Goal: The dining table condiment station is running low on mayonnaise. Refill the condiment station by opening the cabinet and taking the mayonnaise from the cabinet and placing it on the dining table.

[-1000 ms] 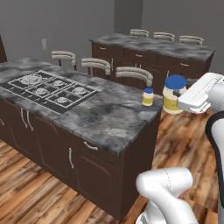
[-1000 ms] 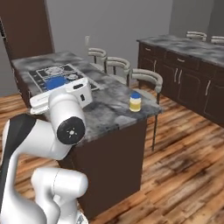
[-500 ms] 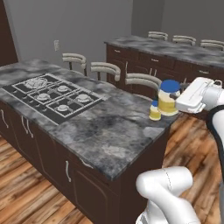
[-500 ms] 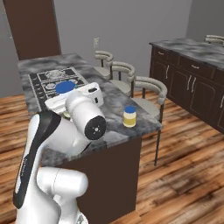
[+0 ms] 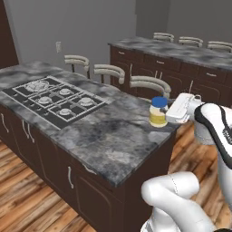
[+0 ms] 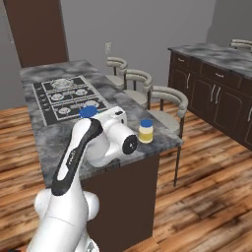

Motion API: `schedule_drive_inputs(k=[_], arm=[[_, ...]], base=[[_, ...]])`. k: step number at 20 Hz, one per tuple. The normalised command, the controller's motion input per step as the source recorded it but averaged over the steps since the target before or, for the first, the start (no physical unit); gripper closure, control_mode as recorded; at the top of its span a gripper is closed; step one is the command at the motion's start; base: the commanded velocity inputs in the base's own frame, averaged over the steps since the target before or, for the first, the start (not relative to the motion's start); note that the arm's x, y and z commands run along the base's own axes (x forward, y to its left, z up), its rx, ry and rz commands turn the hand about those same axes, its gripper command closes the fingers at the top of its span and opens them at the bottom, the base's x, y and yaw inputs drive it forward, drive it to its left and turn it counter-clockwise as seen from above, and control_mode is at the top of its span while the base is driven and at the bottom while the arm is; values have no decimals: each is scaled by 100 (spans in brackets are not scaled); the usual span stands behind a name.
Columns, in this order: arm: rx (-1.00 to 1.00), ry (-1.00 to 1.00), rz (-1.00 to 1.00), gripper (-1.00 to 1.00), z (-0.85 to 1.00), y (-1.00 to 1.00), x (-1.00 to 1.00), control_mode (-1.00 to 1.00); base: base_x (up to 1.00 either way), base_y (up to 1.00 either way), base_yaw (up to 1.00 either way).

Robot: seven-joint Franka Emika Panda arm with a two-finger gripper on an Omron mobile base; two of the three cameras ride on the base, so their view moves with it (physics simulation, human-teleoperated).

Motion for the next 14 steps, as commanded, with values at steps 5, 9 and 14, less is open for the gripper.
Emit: schedule_drive_inputs(k=[5,9,14], arm=[[0,-1,-4,100,-63,-21,96,-100],[0,0,-6,100,-64,-19,95,-100],[0,0,-1,100,-74,-2,98,-100]], base=[[0,0,0],[0,0,0],[0,0,0]])
